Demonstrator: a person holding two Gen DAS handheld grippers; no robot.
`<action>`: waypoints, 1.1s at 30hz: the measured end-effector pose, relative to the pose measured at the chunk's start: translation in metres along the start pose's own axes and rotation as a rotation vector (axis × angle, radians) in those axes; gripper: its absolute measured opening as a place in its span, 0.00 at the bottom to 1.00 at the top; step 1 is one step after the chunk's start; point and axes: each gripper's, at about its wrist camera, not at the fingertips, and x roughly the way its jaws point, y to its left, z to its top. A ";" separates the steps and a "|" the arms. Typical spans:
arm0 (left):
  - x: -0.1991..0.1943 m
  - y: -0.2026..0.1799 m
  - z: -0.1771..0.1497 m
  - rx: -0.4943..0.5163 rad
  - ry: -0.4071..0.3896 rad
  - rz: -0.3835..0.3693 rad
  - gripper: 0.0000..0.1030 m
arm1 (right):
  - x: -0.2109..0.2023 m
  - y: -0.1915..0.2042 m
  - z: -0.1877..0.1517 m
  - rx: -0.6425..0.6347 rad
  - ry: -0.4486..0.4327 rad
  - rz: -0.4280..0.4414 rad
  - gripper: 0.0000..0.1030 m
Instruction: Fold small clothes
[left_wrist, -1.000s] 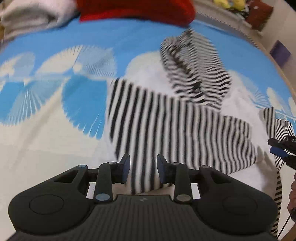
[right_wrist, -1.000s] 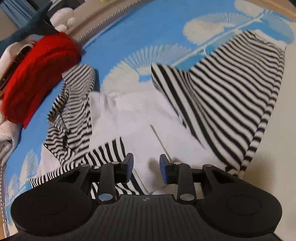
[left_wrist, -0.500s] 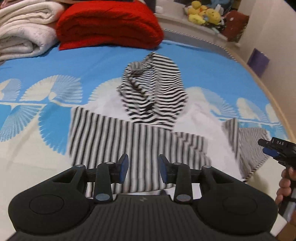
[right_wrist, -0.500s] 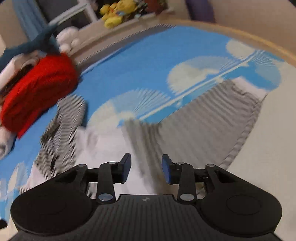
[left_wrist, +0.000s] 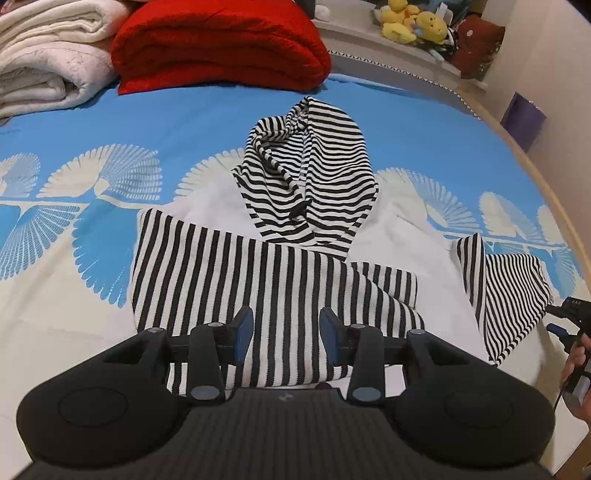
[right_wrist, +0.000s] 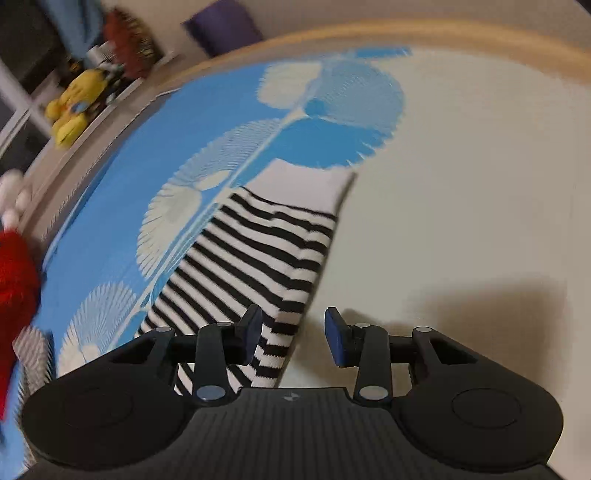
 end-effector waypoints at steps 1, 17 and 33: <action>0.001 0.001 0.000 0.003 0.004 0.004 0.42 | 0.004 -0.003 -0.001 0.033 0.004 0.020 0.39; 0.001 0.027 0.006 -0.053 0.009 0.023 0.42 | 0.005 0.008 0.005 0.090 -0.167 -0.004 0.03; -0.034 0.141 0.034 -0.320 -0.060 0.090 0.42 | -0.162 0.287 -0.268 -1.134 0.016 0.797 0.04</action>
